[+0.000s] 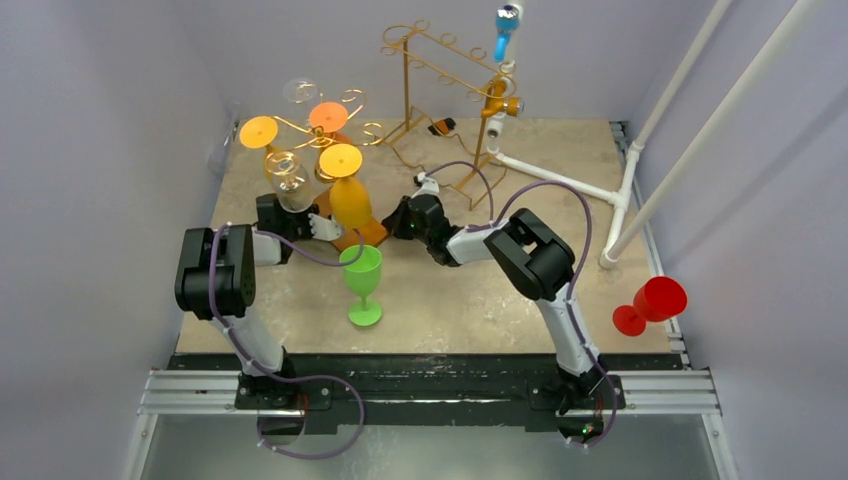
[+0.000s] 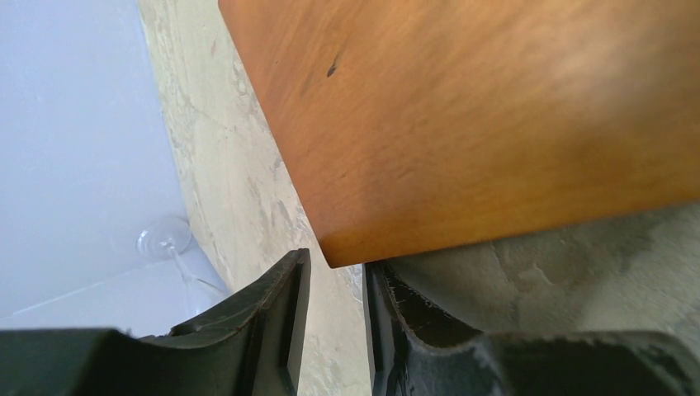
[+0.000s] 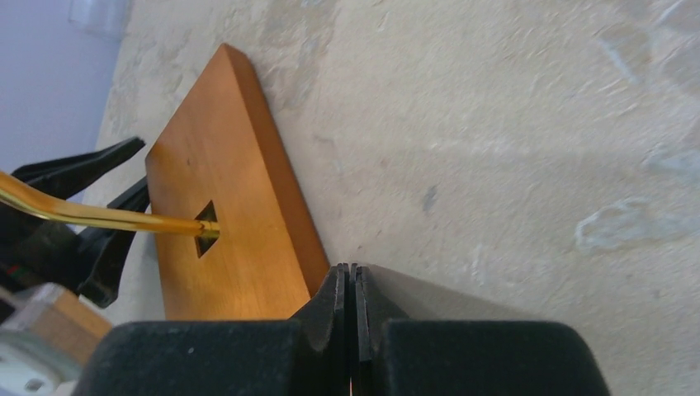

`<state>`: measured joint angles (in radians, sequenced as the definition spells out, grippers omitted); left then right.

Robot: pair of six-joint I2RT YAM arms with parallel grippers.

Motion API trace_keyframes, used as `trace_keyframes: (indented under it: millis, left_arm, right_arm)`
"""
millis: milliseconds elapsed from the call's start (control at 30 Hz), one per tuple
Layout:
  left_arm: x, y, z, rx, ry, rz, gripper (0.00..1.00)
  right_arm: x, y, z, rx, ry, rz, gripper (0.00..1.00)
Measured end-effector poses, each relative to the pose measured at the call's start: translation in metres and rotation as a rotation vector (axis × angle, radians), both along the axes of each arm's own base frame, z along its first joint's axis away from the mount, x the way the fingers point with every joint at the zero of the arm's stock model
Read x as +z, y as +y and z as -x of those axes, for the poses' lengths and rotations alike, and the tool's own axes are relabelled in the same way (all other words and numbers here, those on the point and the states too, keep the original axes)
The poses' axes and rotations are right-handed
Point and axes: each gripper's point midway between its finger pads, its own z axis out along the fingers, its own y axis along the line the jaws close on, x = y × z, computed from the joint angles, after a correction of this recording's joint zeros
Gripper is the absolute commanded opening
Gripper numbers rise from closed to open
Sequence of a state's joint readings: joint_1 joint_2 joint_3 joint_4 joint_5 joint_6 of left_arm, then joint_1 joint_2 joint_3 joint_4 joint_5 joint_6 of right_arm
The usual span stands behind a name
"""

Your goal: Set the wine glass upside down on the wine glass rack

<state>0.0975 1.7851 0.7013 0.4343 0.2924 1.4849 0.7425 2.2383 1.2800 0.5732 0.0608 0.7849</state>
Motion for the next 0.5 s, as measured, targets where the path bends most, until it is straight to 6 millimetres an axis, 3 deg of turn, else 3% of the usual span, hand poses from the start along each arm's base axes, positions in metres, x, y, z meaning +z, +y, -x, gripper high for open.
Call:
trace_keyframes:
  millis: [233, 367, 500]
  left_arm:
    - [0.001, 0.003, -0.006, 0.013, -0.027, -0.012, 0.35]
    - [0.002, 0.003, -0.003, 0.012, -0.043, -0.015, 0.46]
    - [0.008, 0.002, 0.009, 0.007, -0.065, -0.027, 0.64]
  right_arm:
    - [-0.001, 0.014, 0.021, 0.034, -0.009, -0.033, 0.00]
    - [-0.001, 0.016, 0.025, 0.039, -0.007, -0.042, 0.00]
    - [0.000, 0.016, 0.025, 0.039, -0.005, -0.043, 0.00]
